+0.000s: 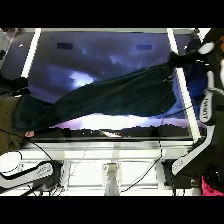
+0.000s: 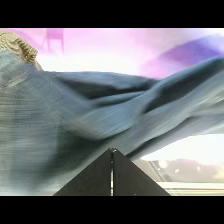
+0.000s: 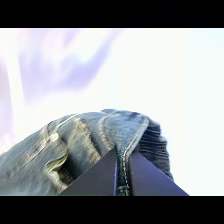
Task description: Fold the clothes and pants, and hang the long-sleeved shirts on hangers.
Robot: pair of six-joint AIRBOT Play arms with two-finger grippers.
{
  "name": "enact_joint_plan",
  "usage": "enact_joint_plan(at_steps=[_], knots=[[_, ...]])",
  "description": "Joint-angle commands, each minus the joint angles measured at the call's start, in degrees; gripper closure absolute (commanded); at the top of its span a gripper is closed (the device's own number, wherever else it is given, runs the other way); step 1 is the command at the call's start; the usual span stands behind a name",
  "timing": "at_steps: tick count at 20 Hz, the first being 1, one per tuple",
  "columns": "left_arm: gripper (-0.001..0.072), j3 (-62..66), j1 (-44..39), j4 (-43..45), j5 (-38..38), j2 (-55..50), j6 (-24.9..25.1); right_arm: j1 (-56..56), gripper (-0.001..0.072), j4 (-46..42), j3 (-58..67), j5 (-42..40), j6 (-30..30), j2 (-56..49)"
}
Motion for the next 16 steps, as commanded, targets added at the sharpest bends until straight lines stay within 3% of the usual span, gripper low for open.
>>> enact_joint_plan(at_steps=[1,7,8,9,10,11,12,16], knots=[[0.07,0.0,-0.2,-2.6,0.1,0.0,0.0,-10.4,0.0691,-5.9,2.4,3.1,8.1,0.9],[0.0699,-0.1,-3.7,-3.9,0.3,-0.6,0.0,-18.8,0.0685,-5.7,2.4,4.9,8.8,0.9],[0.0699,-0.1,-4.9,-4.5,0.3,-1.2,0.0,-18.7,0.0628,-5.4,2.4,4.7,8.9,0.9],[0.0654,-0.2,-6.7,-4.9,0.0,-2.1,1.2,-18.4,0.0401,-4.4,2.4,4.9,8.8,0.9],[0.0463,-0.2,-8.5,-4.8,-0.7,-3.0,4.7,-18.3,0.021,-2.6,2.4,5.6,8.4,0.9],[0.0316,-0.2,-10.5,-4.9,-1.2,-4.0,7.5,-18.2,0.0186,-0.4,2.4,6.7,6.3,0.9],[0.0307,-0.5,-11.7,-5.8,-0.6,-4.9,8.5,-18.2,0.0186,2.3,2.4,8.2,3.1,0.9],[0.0311,-6.4,-16.2,-8.6,-0.2,-6.5,18.6,-18.4,0.0187,9.3,2.4,9.4,0.0,0.9]])
